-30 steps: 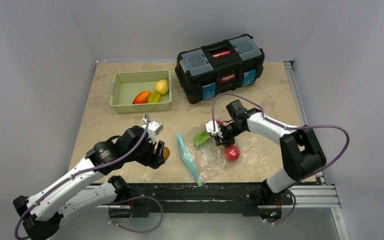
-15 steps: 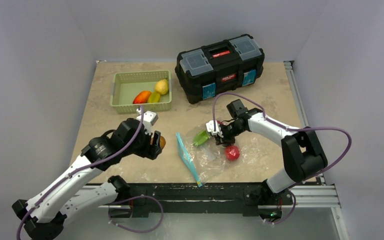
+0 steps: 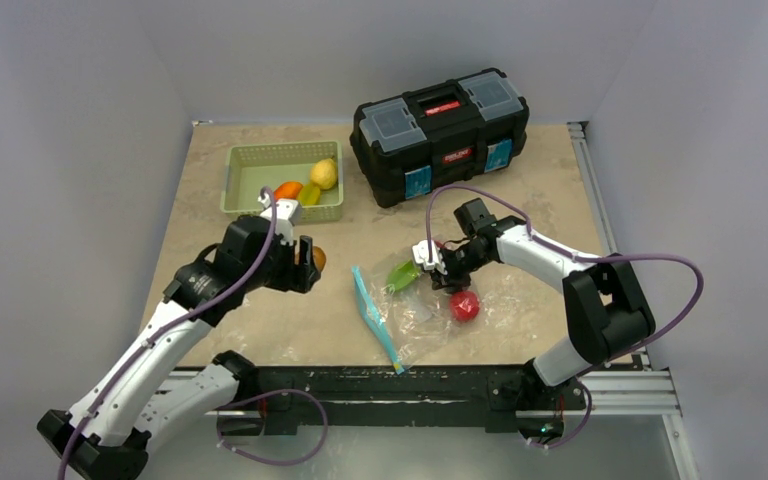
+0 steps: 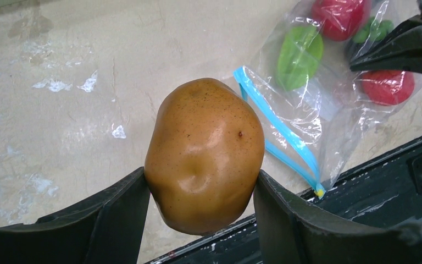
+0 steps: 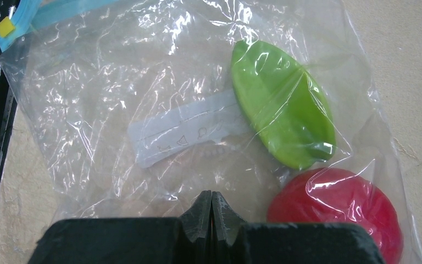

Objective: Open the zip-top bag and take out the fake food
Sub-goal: Place the fake vegetable in the bin.

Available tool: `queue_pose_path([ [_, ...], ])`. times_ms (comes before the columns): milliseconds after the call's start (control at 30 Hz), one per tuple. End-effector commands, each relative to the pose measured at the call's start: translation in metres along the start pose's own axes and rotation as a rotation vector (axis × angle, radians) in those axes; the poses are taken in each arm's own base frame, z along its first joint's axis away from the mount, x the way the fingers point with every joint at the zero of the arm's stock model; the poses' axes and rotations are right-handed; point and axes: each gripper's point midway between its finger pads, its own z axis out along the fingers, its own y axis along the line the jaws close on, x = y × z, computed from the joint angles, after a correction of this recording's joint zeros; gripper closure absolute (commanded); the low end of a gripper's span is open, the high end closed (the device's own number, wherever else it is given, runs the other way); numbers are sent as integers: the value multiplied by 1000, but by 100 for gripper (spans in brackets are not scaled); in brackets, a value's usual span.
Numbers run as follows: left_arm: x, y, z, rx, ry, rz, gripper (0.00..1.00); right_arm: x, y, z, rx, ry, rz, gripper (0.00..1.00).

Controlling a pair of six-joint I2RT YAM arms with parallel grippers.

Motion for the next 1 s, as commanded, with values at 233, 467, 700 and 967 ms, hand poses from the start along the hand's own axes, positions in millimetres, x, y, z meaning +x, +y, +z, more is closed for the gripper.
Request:
queue_pose_path([
  [233, -52, -5, 8, 116, -140, -96, 100, -14, -3, -9, 15, -45, -30, 99],
  [467, -77, 6, 22, 111, -164, -139, 100, -15, -4, -11, 19, -47, -29, 99],
  [700, -103, 26, 36, 76, -209, -193, 100, -16, -4, -12, 23, -51, -29, 99],
  [967, -140, 46, 44, 38, -276, -236, 100, -17, -5, -14, 26, -52, -31, 99],
])
